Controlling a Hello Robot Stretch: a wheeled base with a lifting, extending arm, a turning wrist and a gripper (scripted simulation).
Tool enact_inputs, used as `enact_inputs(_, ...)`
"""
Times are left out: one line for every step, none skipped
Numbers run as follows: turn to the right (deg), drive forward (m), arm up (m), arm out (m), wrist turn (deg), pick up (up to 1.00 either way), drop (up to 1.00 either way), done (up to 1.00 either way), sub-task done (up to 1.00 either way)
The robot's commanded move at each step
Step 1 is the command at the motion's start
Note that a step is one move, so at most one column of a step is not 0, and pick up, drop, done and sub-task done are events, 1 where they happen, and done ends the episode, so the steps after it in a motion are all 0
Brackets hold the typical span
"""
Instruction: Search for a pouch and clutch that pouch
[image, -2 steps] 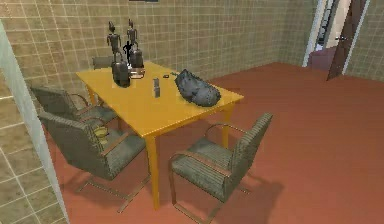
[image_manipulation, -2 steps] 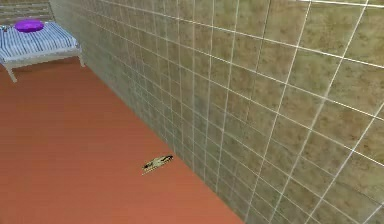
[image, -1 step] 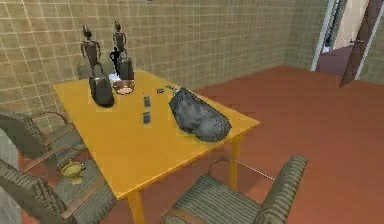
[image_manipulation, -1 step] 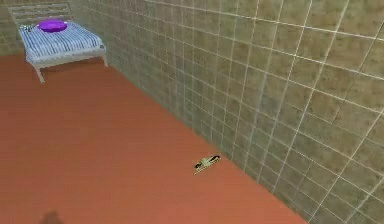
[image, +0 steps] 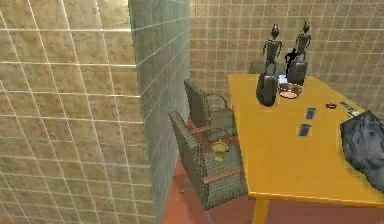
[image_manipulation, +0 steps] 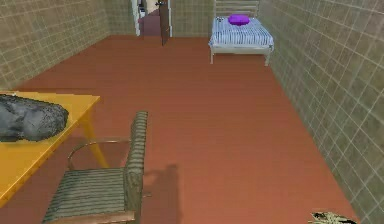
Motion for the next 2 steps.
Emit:
enact_inputs(-45.0, 0.00, 0.00, 0.00, 0.0, 0.00, 0.00, 0.00, 0.00)
enact_inputs(45.0, 0.00, 0.00, 0.00, 0.0, 0.00, 0.00, 0.00, 0.00)
